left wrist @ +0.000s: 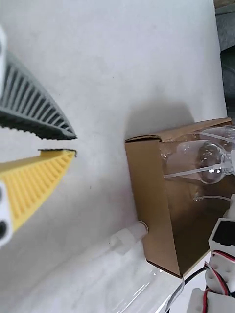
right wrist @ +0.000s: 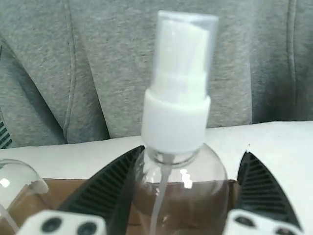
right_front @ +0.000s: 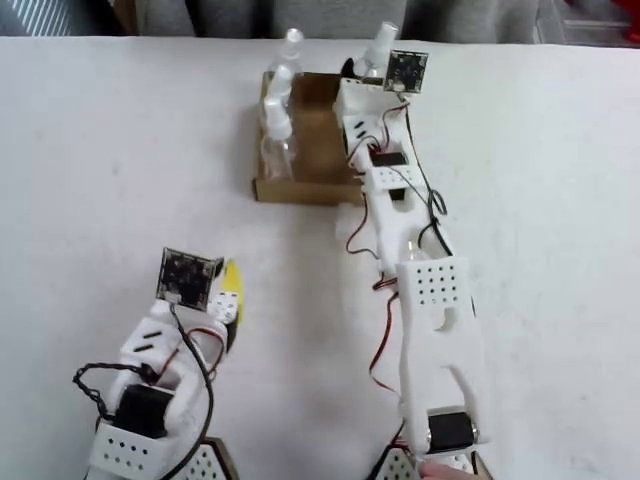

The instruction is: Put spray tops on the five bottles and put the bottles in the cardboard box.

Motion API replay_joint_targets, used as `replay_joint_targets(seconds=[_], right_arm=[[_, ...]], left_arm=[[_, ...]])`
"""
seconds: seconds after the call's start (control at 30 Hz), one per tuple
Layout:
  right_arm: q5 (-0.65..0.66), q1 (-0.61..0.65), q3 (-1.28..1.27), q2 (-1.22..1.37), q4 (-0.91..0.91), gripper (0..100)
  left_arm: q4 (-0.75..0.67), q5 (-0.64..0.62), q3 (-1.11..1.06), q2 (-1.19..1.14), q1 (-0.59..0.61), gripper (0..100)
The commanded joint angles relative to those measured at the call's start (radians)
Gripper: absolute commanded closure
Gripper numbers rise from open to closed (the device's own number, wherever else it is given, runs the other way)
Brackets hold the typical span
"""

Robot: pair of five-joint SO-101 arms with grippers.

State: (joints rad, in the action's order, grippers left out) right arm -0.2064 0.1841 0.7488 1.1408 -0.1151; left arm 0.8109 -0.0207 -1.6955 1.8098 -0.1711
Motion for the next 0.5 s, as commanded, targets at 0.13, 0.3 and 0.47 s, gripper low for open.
replay_joint_targets(seconds=[0.13, 0.3, 0.47], right_arm=[[-0.003, -0.007, 0.017, -0.148, 0.008, 73.0], [-0.006, -0.007, 0.018, -0.194, 0.077, 73.0], [-0.006, -0.008, 0.020, -0.239, 0.099, 73.0]], left_arm=[[0.003, 0.025, 0.002, -0.002, -0.002, 94], [0.003, 0.029, 0.002, -0.002, -0.002, 94], [0.003, 0.029, 0.002, -0.002, -0.002, 94]])
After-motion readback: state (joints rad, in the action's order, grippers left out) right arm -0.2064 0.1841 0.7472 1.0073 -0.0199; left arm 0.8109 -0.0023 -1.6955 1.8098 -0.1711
